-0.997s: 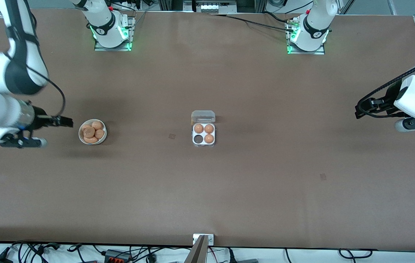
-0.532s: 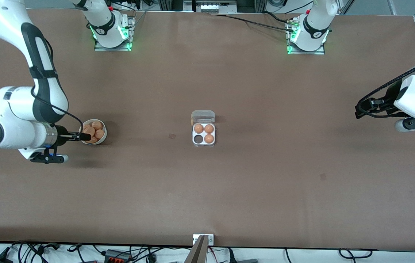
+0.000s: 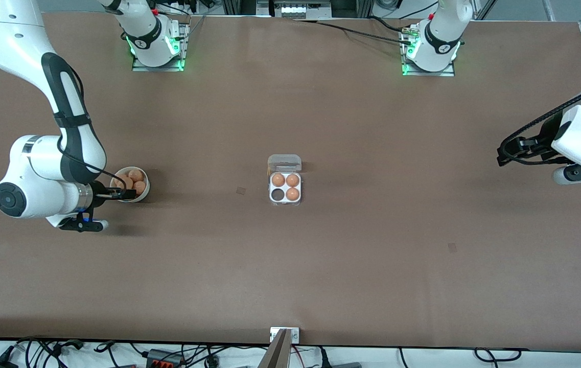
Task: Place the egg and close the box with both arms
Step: 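Reach the right gripper down to the white bowl of eggs, then grasp one brown egg from the bowl with the right gripper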
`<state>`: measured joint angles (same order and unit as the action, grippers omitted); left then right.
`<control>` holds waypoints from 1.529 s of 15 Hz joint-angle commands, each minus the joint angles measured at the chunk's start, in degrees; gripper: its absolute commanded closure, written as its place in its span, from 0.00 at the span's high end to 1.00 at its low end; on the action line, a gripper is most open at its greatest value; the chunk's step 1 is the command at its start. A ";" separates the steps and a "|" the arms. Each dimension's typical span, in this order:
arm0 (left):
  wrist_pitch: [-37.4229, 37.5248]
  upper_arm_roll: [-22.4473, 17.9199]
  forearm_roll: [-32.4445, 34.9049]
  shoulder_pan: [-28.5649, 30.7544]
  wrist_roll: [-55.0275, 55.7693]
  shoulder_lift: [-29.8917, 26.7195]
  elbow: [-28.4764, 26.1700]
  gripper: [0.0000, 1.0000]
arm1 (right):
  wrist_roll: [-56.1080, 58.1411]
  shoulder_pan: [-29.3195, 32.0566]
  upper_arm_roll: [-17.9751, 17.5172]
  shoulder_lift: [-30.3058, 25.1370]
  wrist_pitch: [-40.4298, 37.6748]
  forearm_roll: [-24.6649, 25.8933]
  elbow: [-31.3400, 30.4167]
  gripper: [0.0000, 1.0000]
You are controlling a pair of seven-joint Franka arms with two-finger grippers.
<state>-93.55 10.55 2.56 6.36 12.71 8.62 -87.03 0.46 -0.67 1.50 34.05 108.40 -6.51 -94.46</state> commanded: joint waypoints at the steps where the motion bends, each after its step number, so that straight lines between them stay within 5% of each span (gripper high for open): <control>1: -0.14 0.08 -0.71 0.32 -1.11 -0.80 -0.33 1.00 | 0.77 0.75 0.00 1.71 -1.96 -2.45 1.29 1.00; 8: -0.23 0.08 -0.71 0.49 -1.10 -0.63 -0.33 1.00 | 0.77 1.46 0.00 2.51 -1.96 -2.54 1.30 0.86; 18: -0.14 0.17 -0.80 0.32 -0.58 -0.80 -0.42 1.00 | 1.21 1.37 0.00 2.16 -3.45 -2.45 1.56 0.14; 23: 1.00 0.17 -0.89 0.32 0.04 -0.80 -0.33 1.00 | 2.70 1.11 -0.09 1.46 -12.57 -2.45 9.97 0.11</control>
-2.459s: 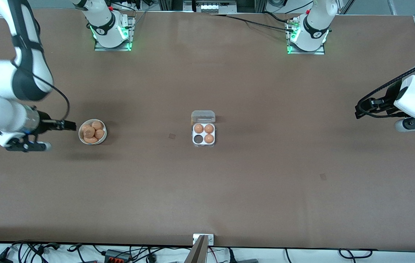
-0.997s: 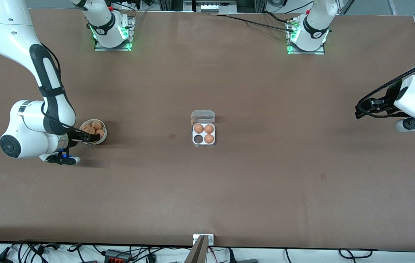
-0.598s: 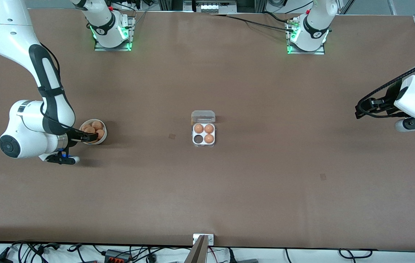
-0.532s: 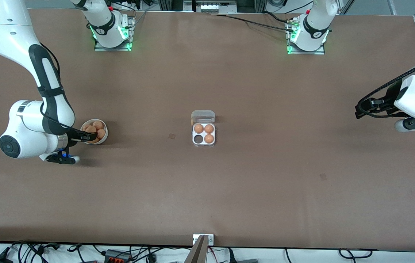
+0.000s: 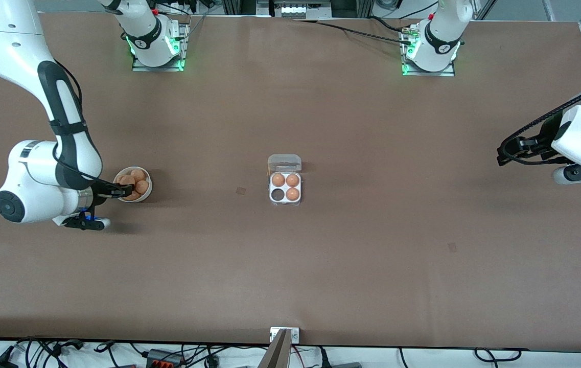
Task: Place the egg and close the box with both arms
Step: 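Grasp one brown egg from the bowl with the right gripper, then carry the egg with the right gripper over the plastic carton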
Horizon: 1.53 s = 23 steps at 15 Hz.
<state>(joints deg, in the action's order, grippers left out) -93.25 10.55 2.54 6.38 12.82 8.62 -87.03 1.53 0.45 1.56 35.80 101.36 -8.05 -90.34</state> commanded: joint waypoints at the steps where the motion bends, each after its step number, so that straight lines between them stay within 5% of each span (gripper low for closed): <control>1: 0.70 0.17 -0.87 0.30 -0.07 -0.80 -0.33 1.00 | 2.68 -0.27 -0.59 -0.46 -7.30 -0.92 8.40 0.11; 3: 0.70 0.17 -0.87 0.30 -0.51 -0.80 -0.33 0.94 | 6.10 -0.36 -2.78 -1.25 -7.93 -0.92 10.96 0.11; 7: 0.53 1.22 -0.78 0.03 -0.69 -1.07 -0.24 0.58 | 3.15 -1.85 -10.69 -2.05 -1.54 -0.57 12.02 0.09; 14: 0.35 1.40 -0.78 0.12 -0.69 -1.15 -0.33 0.15 | -16.64 -17.57 -11.32 -0.12 17.35 0.14 11.76 0.09; 17: 0.44 1.40 -0.78 0.12 -0.86 -1.15 -0.33 0.07 | -19.97 -21.36 -11.05 2.16 24.31 1.36 11.67 0.09; 23: 0.44 1.40 -0.78 0.12 -0.86 -1.15 -0.33 0.05 | -35.08 -28.65 -11.05 6.47 28.17 14.18 11.06 0.08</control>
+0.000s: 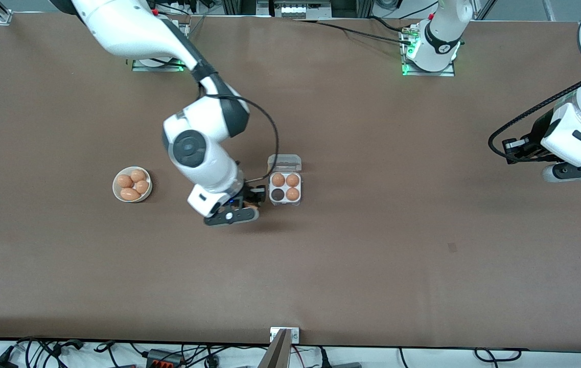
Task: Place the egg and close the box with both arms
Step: 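Carry the egg with the right gripper over the plastic carton, then lower the egg into the empty carton cup and open the right gripper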
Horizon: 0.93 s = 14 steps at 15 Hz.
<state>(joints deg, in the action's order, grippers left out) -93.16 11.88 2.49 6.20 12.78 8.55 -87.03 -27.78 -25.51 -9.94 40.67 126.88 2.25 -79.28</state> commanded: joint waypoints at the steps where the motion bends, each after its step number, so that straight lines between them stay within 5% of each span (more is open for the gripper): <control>1: 0.35 0.08 -0.73 0.30 -0.83 -1.08 -0.34 0.05 | -7.79 -3.49 0.45 2.22 4.32 4.95 0.00 0.07; 14: 0.35 0.08 -0.73 0.30 -0.83 -1.08 -0.34 0.07 | -13.44 -6.49 0.45 5.39 4.86 5.13 -0.79 0.07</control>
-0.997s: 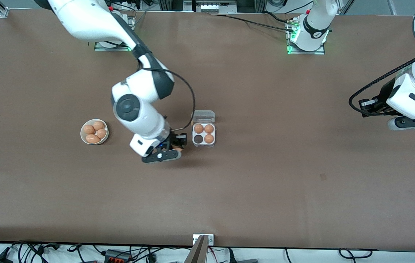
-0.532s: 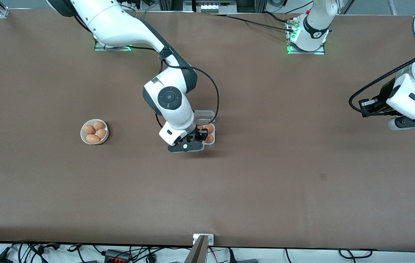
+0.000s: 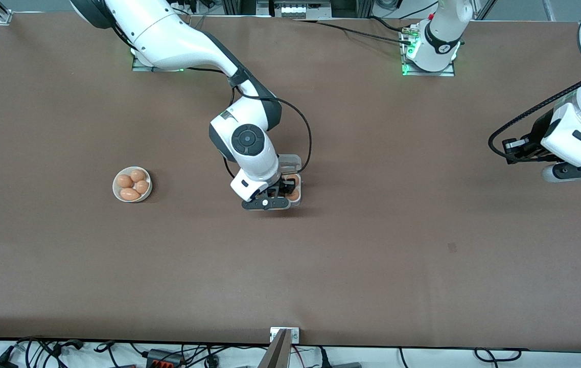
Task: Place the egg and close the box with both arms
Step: 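Lower the egg into the empty carton cup and open the right gripper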
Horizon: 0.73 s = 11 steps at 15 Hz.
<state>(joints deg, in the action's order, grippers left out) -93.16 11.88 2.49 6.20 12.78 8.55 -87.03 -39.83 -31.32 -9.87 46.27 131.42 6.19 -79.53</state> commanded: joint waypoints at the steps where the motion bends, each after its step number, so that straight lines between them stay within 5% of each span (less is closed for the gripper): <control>1: 0.35 0.08 -0.73 0.30 -0.83 -1.08 -0.34 0.07 | -1.48 -0.76 0.38 0.13 0.41 1.28 -0.45 0.07; 11: 0.35 0.08 -0.73 0.30 -0.83 -1.08 -0.34 0.04 | -1.39 -0.76 0.38 1.10 0.33 2.51 -0.53 0.07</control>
<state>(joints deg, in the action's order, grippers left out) -93.16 11.88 2.49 6.20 12.78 8.55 -87.03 -39.88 -31.60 -9.69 47.38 131.50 7.61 -79.63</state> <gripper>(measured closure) 0.938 0.551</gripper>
